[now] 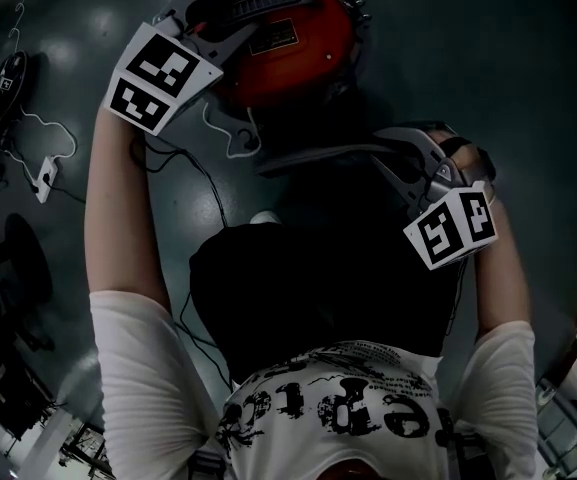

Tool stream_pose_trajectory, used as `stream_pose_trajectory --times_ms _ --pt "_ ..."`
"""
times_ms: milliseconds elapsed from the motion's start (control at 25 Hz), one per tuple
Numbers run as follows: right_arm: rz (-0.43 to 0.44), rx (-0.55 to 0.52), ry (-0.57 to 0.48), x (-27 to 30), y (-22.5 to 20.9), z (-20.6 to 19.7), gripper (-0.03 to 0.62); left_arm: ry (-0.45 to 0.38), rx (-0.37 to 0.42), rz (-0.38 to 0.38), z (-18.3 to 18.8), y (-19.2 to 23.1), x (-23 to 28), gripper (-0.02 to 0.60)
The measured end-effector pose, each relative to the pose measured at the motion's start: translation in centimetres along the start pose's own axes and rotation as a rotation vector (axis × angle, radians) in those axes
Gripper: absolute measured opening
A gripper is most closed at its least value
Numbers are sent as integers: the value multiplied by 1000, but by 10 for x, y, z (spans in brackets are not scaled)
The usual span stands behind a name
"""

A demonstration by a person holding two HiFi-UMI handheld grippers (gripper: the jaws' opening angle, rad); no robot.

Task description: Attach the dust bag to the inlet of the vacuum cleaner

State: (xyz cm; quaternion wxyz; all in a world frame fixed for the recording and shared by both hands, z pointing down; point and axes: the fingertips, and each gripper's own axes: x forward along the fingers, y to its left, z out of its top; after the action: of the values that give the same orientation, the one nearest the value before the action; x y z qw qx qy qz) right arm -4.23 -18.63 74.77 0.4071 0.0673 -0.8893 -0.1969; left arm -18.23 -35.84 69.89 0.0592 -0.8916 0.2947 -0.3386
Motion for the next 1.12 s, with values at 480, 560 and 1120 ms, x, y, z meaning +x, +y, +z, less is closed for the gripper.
stream_pose_trajectory --times_ms 480,560,1120 --pt "-33 22 19 2 -8 -4 51 11 0 -29 0 -1 2 142" --pt "-44 2 19 4 -10 1 51 15 2 -36 0 -2 2 141" --pt "-240 42 23 9 -23 -5 54 -9 8 -11 0 0 0 141"
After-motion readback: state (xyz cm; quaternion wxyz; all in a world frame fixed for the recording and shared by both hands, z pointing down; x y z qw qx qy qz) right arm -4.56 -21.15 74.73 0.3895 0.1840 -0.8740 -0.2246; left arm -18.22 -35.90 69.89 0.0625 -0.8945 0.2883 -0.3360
